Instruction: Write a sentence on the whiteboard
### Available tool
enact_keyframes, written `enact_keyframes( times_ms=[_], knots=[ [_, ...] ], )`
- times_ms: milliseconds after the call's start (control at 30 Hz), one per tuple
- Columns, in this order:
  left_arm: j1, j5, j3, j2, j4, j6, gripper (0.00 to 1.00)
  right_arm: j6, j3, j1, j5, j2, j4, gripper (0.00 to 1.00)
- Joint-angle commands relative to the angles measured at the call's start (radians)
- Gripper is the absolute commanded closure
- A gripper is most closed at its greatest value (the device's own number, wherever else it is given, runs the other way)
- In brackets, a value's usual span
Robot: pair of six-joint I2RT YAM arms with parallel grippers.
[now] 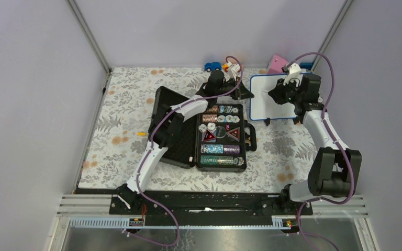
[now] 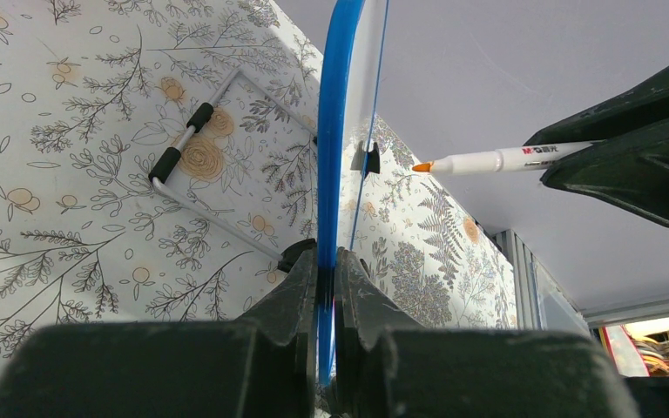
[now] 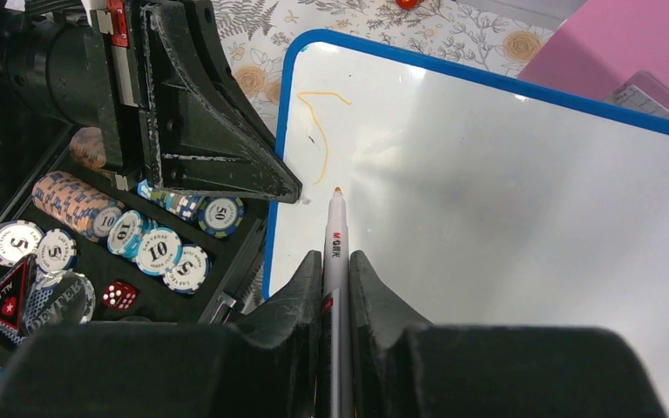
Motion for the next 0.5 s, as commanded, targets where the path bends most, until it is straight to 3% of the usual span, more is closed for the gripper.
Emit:
enact_keyframes(
  times_ms=[0, 467],
  knots=[
    [-0.005, 0.009, -0.005, -0.018, -0.004, 0.022, 1.0, -0.024, 0.044, 0.002, -0.025, 0.011, 0.018, 1.0],
    [-0.005, 0.01, -0.006, -0.015, -0.002, 0.021, 1.0, -0.015, 0.056, 0.015, -0.033, 0.058, 0.025, 1.0]
  ],
)
